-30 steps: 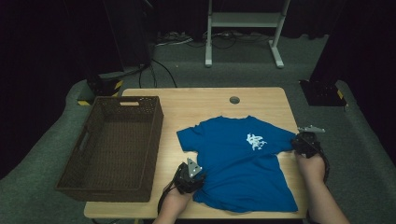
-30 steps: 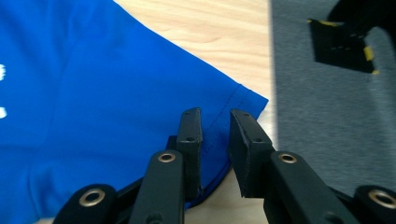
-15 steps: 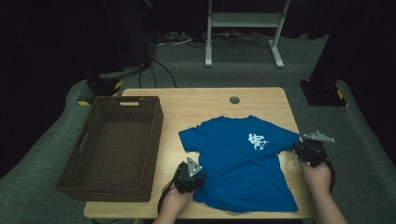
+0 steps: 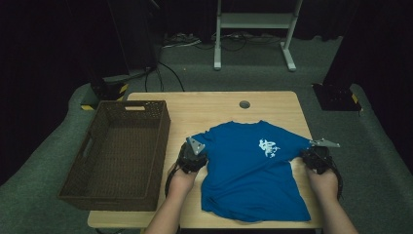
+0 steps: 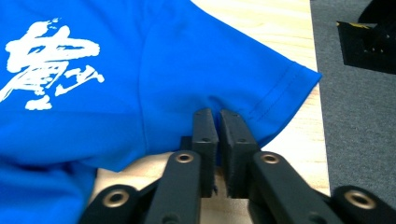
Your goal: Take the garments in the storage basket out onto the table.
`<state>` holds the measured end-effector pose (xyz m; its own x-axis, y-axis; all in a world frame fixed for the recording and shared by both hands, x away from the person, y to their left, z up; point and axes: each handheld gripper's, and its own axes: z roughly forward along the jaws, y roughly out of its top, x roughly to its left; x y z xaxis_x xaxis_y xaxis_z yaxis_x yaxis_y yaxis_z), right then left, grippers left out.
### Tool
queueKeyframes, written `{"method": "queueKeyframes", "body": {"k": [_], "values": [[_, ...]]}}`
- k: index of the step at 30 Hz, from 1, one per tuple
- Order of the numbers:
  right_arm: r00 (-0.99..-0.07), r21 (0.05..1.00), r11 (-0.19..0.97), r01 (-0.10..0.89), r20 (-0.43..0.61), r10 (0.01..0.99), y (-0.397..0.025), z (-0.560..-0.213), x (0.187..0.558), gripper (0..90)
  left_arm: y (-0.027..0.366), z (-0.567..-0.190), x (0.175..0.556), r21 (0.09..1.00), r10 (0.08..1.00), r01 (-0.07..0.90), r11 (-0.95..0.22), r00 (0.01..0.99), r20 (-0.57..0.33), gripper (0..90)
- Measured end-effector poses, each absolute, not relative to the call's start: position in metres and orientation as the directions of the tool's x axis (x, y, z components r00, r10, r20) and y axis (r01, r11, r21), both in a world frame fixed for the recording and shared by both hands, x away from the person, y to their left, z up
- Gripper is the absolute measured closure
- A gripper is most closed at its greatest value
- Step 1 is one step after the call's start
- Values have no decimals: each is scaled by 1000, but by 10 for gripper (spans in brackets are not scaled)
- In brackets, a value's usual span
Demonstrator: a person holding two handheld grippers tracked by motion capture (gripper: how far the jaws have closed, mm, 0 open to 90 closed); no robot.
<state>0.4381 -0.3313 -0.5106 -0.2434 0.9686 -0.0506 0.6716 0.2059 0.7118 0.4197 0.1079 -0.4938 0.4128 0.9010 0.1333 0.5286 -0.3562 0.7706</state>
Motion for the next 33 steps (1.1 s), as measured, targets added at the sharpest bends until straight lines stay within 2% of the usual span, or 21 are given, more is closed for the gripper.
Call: {"method": "queueKeyframes", "body": {"k": [10,15,21,25,33], "values": [[-278,716,243,655,-72,958,-335,-498,421,864,116,-518,465,722,930,608,-331,338,142,593],[-295,695,276,664,-96,951,-336,-497,414,865,122,-516,456,706,938,632,-320,314,143,647],[-304,666,305,681,-121,945,-331,-507,411,863,131,-517,434,709,952,641,-293,266,152,656],[-303,677,312,667,-136,943,-329,-510,417,853,133,-519,429,712,950,632,-307,244,193,655],[-304,655,352,669,-191,933,-326,-509,452,849,132,-518,453,696,949,644,-316,216,231,656]]}}
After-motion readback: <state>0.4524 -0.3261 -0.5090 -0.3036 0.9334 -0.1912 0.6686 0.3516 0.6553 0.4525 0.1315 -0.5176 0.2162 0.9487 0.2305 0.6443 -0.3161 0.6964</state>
